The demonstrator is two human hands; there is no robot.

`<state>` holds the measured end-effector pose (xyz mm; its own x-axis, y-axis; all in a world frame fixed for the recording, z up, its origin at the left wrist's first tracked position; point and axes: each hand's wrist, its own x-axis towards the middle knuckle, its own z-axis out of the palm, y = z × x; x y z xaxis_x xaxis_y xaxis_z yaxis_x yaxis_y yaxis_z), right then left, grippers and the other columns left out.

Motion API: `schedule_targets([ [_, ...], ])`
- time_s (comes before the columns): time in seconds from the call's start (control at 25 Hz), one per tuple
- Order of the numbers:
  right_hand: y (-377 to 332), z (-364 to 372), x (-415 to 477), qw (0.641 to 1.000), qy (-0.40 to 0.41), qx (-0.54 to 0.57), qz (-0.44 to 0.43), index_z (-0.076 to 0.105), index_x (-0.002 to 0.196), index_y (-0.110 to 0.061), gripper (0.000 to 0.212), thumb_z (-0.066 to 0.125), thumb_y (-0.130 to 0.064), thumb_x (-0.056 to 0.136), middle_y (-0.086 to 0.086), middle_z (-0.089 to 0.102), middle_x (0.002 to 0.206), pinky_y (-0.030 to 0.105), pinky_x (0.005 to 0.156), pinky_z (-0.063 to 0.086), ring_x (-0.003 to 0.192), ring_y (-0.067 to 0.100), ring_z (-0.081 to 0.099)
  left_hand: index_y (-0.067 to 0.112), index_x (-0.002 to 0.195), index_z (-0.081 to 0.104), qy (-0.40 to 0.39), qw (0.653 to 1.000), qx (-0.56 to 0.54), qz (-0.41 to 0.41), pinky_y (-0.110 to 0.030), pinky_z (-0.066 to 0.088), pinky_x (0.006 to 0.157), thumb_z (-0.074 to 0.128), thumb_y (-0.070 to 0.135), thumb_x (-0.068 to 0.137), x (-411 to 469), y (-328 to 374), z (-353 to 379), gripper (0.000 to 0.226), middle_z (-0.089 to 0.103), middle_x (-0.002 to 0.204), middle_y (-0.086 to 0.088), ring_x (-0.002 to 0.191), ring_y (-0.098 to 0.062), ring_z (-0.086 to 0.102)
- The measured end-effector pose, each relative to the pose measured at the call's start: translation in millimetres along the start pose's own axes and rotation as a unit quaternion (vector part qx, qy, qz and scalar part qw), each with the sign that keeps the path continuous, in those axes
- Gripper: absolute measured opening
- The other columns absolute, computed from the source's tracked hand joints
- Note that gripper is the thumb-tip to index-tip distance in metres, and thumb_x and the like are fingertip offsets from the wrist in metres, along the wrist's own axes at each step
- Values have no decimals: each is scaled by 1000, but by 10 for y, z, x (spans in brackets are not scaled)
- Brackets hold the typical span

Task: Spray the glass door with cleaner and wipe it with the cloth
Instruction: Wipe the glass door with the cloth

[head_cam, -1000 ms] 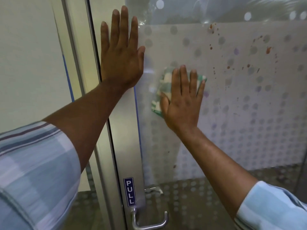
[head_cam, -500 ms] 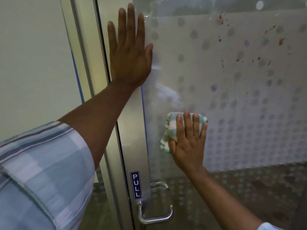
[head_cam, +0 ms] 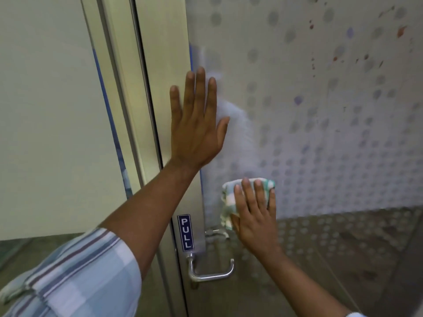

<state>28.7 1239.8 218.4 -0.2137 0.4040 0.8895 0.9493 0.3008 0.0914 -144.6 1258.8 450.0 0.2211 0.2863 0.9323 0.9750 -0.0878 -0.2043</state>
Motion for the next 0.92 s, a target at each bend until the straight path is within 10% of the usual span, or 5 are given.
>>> schedule_targets([
  [0.2,50,-134,575,984,63,48,159,29,165,-7,79,55,-34,95,21,23,173,71,128,11,162,45,16,8,171,16,-32,999,3,7,-72,11,131,38,55,112,-336,140,73,79,13,177,-29,165,-50,12],
  [0.44,-138,130,-272,998,-20,12,-50,28,166,-15,81,66,-43,100,10,21,176,66,129,15,165,36,13,11,172,15,-36,999,4,17,-70,11,132,36,55,113,-462,122,114,76,13,177,-28,165,-48,13],
  [0.8,351,-184,598,976,93,58,187,26,164,-3,80,57,-32,96,24,25,172,71,127,16,161,45,18,10,172,10,-38,999,5,19,-70,5,131,33,54,113,-550,171,142,77,10,178,-27,166,-45,10],
  [0.92,99,-236,673,994,60,43,86,32,164,-8,81,61,-38,95,21,21,174,71,128,11,162,46,14,10,172,11,-33,999,-9,11,-69,4,131,35,53,113,-562,186,150,77,11,178,-27,166,-45,12],
])
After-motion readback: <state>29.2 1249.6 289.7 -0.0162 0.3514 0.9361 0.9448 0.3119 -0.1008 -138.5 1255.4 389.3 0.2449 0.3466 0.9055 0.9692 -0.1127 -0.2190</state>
